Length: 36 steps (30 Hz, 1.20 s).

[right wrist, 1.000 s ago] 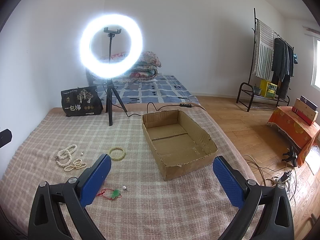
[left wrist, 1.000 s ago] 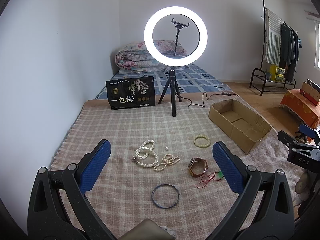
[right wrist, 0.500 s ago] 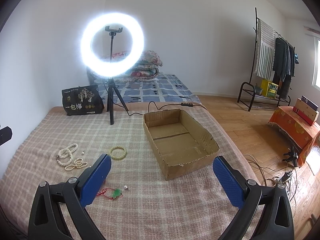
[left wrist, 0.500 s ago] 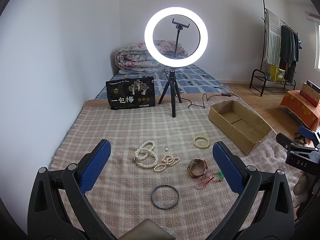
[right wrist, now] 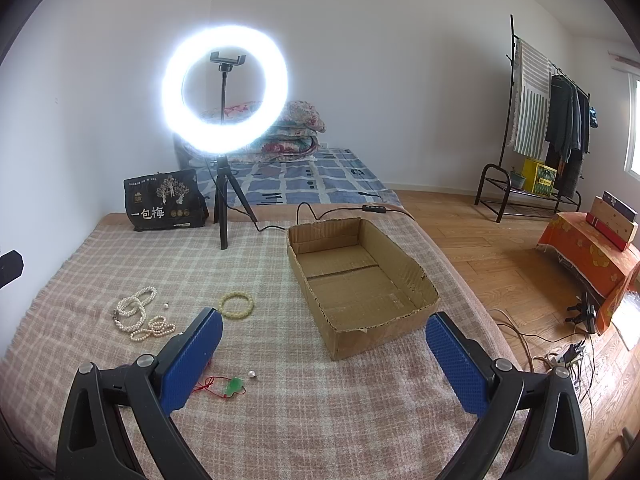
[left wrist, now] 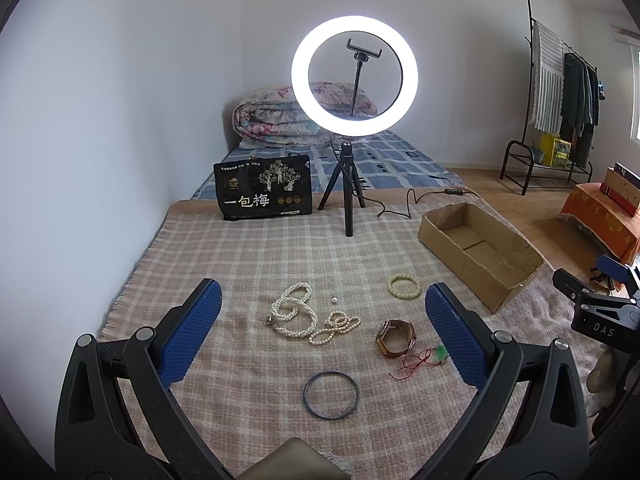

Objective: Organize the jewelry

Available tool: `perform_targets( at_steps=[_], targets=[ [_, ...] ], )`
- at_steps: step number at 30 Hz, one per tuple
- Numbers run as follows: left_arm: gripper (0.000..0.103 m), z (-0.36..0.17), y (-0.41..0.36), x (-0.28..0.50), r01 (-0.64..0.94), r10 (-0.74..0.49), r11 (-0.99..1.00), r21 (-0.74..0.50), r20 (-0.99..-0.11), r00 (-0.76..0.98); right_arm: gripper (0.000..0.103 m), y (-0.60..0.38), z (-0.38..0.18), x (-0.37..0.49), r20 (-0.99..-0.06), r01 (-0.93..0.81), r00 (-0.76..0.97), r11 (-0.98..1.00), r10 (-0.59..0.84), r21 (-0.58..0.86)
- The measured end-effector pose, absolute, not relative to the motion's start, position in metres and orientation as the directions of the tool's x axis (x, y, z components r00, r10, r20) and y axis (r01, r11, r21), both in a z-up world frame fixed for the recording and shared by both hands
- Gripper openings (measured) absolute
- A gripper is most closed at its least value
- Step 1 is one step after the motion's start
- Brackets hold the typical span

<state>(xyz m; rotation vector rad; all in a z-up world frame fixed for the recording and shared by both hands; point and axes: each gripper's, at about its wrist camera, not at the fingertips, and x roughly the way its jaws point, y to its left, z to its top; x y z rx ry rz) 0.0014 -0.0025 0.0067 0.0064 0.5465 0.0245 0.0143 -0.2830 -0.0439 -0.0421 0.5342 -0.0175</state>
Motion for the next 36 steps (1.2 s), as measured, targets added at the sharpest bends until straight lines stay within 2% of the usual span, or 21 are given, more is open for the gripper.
perform_targets(
  at_steps=[19, 27, 36],
  targets=[
    [0.103, 0.014, 0.006, 0.010, -0.049, 0.049, 0.999, 0.013, -0.519, 0.854, 0.103, -0.275, -0.047, 0.015, -0.513, -0.002, 0.858, 0.999, -0.022, -0.046],
    [0.103, 0.014, 0.033, 0.020, -0.109, 0.100, 0.994, 0.014, -0.522, 0.847, 0.103, -0.274, -0.051, 0.021, -0.510, -0.012, 0.860, 0.998, -0.024, -0.067],
    [0.103, 0.012, 0.066, 0.040, -0.134, 0.120, 0.991, 0.014, -0.549, 0.827, 0.103, -0.268, -0.064, 0.033, -0.526, -0.088, 0.850, 0.994, 0.040, -0.067]
  ],
)
